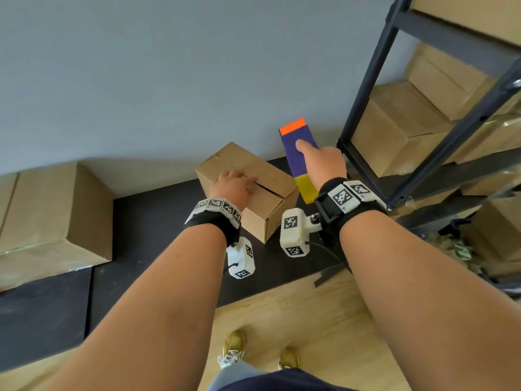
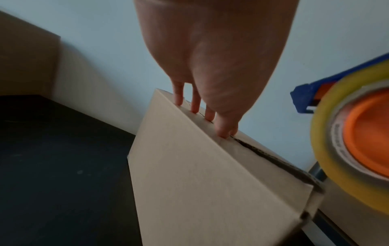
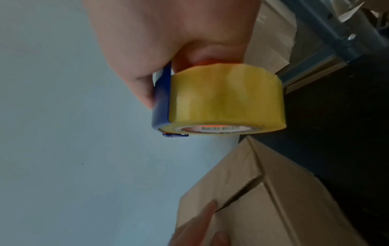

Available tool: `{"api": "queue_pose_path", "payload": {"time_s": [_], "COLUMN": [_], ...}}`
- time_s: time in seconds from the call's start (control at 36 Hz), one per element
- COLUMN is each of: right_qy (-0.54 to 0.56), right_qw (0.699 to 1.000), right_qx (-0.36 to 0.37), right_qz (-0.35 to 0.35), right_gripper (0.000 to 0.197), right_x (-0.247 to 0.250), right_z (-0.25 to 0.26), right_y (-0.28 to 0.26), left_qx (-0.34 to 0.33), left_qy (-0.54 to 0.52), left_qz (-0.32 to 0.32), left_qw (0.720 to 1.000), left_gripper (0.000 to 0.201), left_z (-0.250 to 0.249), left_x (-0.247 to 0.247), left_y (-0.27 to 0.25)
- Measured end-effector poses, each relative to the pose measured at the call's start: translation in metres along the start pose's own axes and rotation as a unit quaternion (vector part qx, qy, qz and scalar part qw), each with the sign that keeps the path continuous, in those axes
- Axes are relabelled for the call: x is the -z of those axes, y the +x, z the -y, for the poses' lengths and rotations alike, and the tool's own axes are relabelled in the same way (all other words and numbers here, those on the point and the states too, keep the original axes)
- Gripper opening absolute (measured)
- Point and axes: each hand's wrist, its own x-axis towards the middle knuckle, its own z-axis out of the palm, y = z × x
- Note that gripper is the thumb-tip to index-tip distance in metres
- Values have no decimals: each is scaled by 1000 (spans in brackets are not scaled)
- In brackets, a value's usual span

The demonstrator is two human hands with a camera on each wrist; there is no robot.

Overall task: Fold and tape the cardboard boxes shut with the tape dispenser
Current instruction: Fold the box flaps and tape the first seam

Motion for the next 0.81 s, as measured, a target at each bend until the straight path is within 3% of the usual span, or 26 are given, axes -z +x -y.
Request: {"api": "queue_pose_path", "payload": {"time_s": [0.14,0.22,0.42,0.5,0.58,0.72,0.81], "right_qy": [76,94,61,42,23,7,12], "right_qw": [996,995,997,998,999,999,1000], "right_qx": [-5,-20,-39,-37,-29,-28,-28], "right_qz": [37,38,26,21,23,15,5], "right_gripper": [56,43,42,49,46,55,59], "right_x": [-19,-33,-58,-62,-64,-67,-69], "right_z": [24,30,27,26,28,28,30], "right_y": [-1,-5,-7,-7,-5,-1,1], "left_qx": [-11,-20,7,-2,10,-11,-20], "left_qy": [-43,-77,-195,-163,-106,-69,-55], "left_qz": [-20,-43,-65,-89,-72,28,35], "left_qw": [999,996,979,983,992,997,998], "left_gripper": [42,40,59,54,51,50,50], "left_z": [10,17,46,59,70,76,75], "left_x": [2,1,0,1,7,10,11], "left_y": [0,2,20,24,28,38,39]}}
